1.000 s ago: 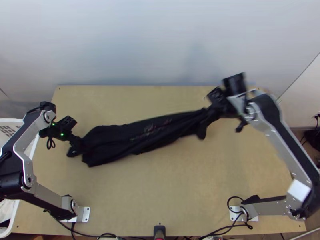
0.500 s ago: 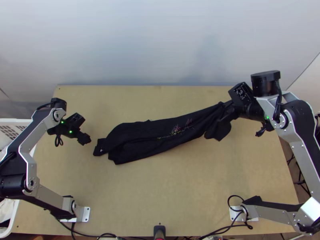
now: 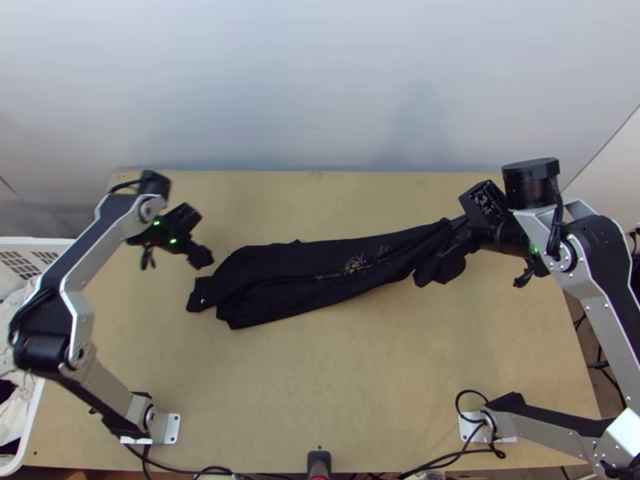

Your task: Fold the t-shirt

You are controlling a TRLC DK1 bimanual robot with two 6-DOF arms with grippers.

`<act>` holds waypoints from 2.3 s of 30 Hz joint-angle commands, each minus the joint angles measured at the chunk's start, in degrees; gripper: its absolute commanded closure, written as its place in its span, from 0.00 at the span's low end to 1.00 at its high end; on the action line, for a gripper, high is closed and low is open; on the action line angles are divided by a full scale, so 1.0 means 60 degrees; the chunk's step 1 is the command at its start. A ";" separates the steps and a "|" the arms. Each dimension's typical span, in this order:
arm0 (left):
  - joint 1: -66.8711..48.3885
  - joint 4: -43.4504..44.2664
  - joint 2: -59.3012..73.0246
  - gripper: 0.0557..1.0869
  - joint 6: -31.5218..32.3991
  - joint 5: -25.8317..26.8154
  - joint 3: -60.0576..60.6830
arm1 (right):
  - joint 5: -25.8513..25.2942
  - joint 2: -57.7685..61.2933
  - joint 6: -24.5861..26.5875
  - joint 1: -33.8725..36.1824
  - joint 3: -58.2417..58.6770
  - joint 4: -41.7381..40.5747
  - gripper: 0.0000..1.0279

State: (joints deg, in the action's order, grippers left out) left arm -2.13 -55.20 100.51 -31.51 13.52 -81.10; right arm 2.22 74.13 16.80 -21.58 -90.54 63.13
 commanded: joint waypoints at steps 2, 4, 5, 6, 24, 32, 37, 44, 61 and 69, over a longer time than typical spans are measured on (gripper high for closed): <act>-0.1373 -0.0029 0.1471 0.12 0.0974 0.0208 -0.1395 | -0.0004 -0.0109 -0.0104 -0.0167 0.0090 -0.0005 0.97; -0.1608 0.0045 0.1691 0.12 0.1208 0.0281 -0.1571 | -0.0004 -0.0123 -0.0104 -0.0167 0.0090 -0.0005 0.97; -0.1740 0.0074 0.1779 0.12 0.1311 0.0281 -0.1659 | -0.0004 -0.0138 -0.0119 -0.0167 0.0105 -0.0005 0.97; -0.1827 0.0162 0.1837 0.12 0.1443 0.0281 -0.1703 | -0.0004 -0.0152 -0.0119 -0.0153 0.0105 -0.0005 0.97; -0.2238 0.1964 0.2716 0.52 0.2204 0.0135 -0.1410 | -0.0062 -0.0372 -0.0104 -0.0153 0.0281 0.0069 0.97; -0.2135 0.2271 0.2731 0.93 0.2468 0.0135 -0.1220 | -0.0062 -0.0372 -0.0104 -0.0197 0.0442 0.0069 0.97; -0.1930 0.2213 0.2467 0.96 0.2658 0.0296 -0.1176 | -0.0062 -0.0372 -0.0104 -0.0226 0.0442 0.0069 0.97; -0.0978 0.1759 0.1076 0.96 0.3786 0.1468 -0.1718 | -0.0033 -0.0299 -0.0690 -0.0460 0.0061 -0.0093 0.97; 0.3021 0.0616 -0.1034 0.96 0.7478 0.3943 -0.8251 | -0.1029 -0.0314 -0.2668 0.0199 -0.2956 -0.1938 0.97; 0.3490 0.0133 -0.2279 0.96 0.7419 0.4222 -0.7885 | -0.0824 -0.0519 -0.2624 -0.0006 -0.2810 -0.1191 0.97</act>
State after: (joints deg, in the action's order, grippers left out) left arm 14.98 -51.99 92.01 12.05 36.93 -126.58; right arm -3.46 72.01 1.67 -21.23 -106.98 53.15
